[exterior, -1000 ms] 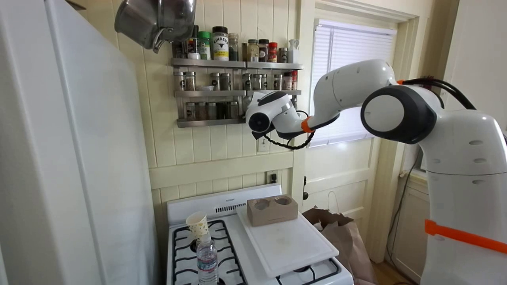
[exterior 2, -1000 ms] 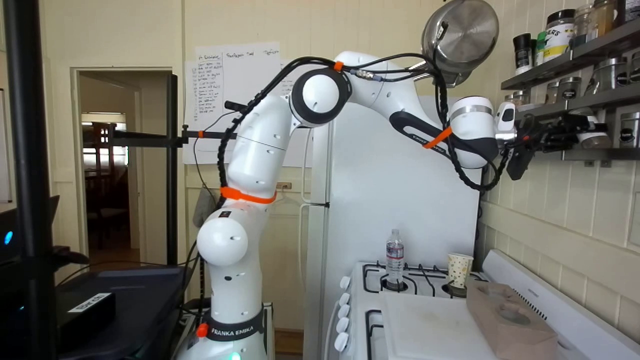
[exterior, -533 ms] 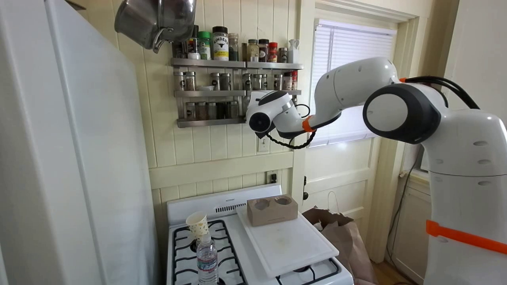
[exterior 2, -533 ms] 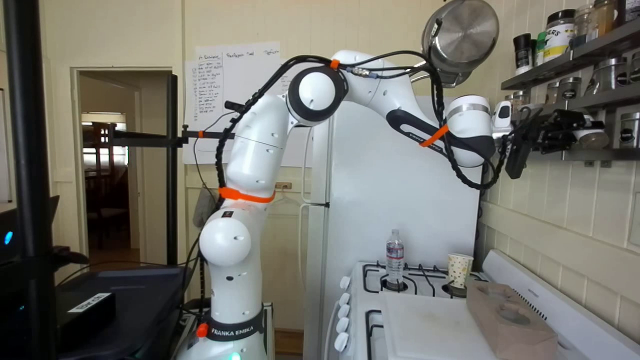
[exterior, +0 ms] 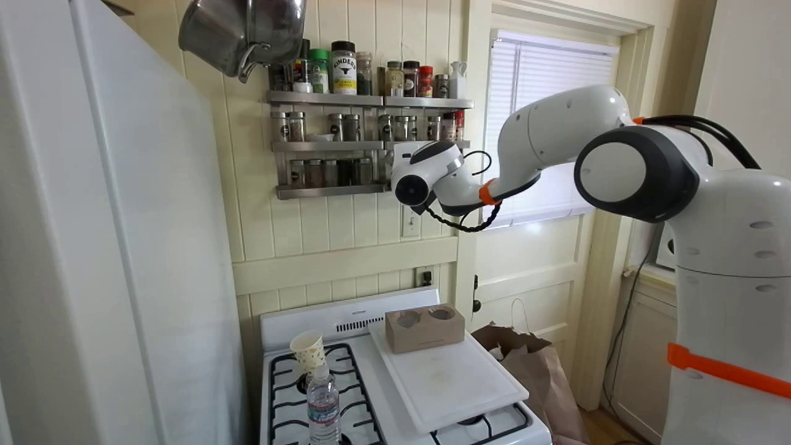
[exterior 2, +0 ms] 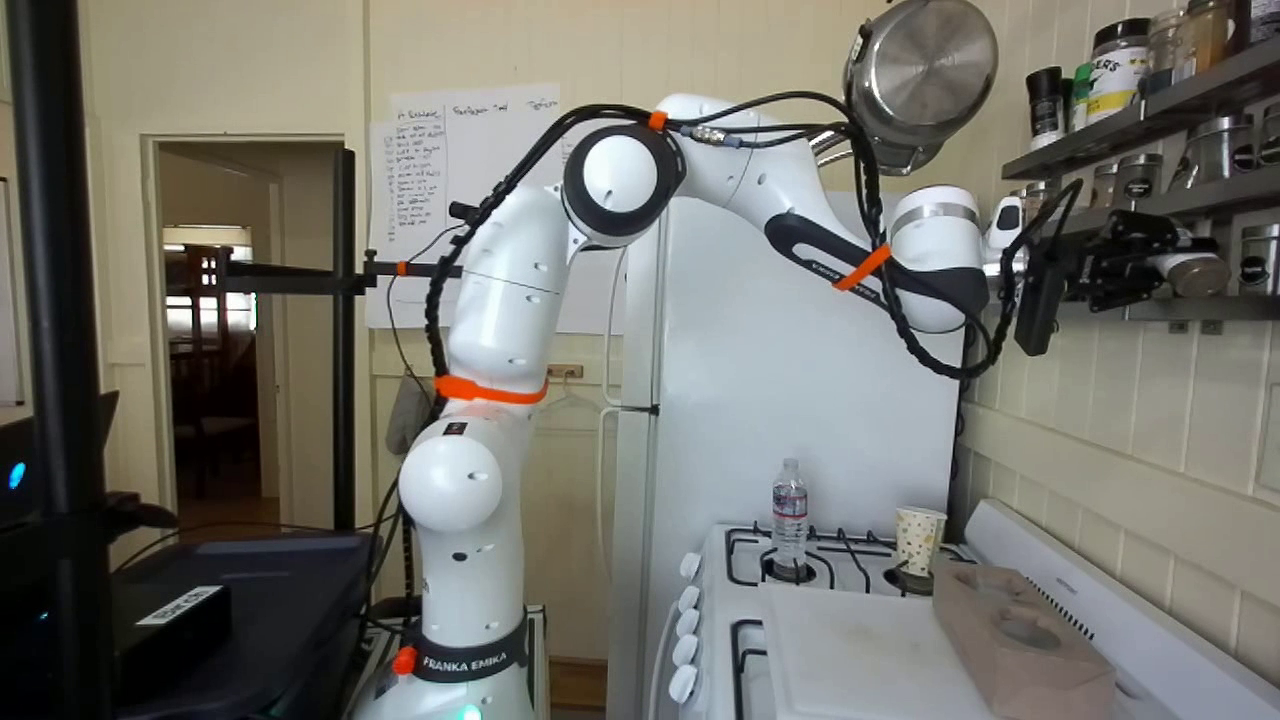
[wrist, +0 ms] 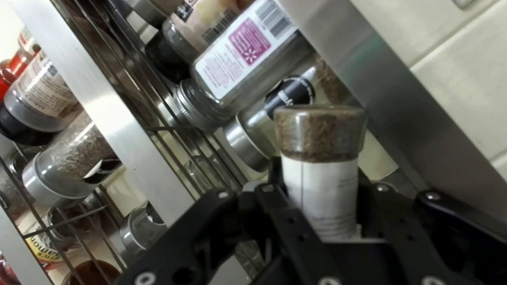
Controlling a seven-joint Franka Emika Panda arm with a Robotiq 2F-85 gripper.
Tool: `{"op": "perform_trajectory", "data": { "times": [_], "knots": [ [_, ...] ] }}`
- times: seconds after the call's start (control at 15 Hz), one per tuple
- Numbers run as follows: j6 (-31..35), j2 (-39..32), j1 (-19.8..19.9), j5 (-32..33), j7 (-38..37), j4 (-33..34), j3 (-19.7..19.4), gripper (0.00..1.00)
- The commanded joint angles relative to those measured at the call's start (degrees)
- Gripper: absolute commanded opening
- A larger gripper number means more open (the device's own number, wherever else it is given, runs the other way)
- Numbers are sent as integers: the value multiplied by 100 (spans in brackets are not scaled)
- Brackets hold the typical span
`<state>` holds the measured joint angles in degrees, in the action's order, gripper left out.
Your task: Put one glass jar from the bottom shelf in the brown box.
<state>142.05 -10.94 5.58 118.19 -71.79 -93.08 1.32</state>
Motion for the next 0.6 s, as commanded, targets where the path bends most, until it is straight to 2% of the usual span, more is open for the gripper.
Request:
{"op": "perform_trajectory", "data": {
  "times": [0.0, 0.53],
  "knots": [
    [-203, 240, -91, -65, 193, -487, -98, 13],
    [-588, 487, -193, -131, 295, -901, -58, 13]
  ]
}}
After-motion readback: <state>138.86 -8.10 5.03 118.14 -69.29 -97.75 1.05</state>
